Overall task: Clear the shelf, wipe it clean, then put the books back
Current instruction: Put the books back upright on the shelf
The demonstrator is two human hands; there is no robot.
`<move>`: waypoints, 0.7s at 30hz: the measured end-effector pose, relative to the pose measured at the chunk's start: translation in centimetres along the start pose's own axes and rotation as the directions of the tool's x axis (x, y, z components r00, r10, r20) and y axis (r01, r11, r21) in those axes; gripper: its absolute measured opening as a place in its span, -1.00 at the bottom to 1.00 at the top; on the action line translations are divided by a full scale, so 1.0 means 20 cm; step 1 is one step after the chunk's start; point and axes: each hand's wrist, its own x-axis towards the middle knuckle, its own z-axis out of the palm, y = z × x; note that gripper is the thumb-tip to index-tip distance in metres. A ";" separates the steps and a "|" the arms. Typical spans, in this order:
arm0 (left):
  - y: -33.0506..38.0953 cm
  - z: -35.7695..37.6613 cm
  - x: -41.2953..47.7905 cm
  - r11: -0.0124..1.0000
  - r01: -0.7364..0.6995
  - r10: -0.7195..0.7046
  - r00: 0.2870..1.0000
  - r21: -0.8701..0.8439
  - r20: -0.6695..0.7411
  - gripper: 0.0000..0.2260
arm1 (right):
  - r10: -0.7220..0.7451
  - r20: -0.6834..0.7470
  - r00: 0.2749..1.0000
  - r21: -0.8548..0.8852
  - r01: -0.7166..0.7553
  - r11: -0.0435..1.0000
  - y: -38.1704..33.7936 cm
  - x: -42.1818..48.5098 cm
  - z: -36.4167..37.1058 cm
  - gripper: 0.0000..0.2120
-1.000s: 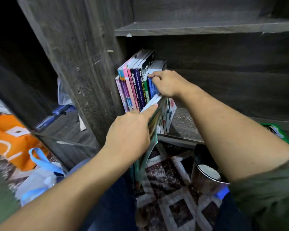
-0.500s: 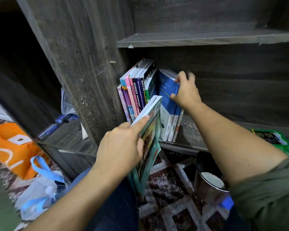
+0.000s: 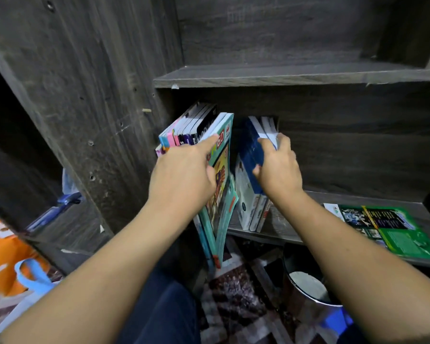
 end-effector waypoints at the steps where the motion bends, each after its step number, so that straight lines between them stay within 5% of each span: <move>1: 0.01 0.05 0.04 1.000 0.000 0.000 1.000 0.023 0.007 -0.47 | -0.006 -0.001 1.000 0.008 0.006 1.000 0.01 0.00 0.00 -0.41; 9: 0.08 0.47 0.22 0.999 0.052 -0.053 0.993 0.016 0.109 -0.49 | -0.187 0.001 0.982 0.111 0.186 0.976 -0.01 -0.01 0.04 -0.40; 14: -0.04 0.67 0.14 0.975 -0.152 0.081 0.922 -0.161 -0.379 -0.61 | -0.175 -0.168 0.970 0.477 0.235 0.847 0.04 -0.08 0.15 -0.09; 18: -0.13 0.81 0.10 0.998 0.019 -0.041 0.890 -0.051 -0.454 -0.44 | -0.039 0.115 0.993 0.696 -0.052 0.716 0.18 -0.17 0.35 0.11; 21: -0.19 0.88 0.11 0.996 0.086 -0.064 0.898 0.033 -0.436 -0.38 | -0.071 0.426 0.902 0.645 -0.247 0.724 0.26 -0.21 0.46 0.09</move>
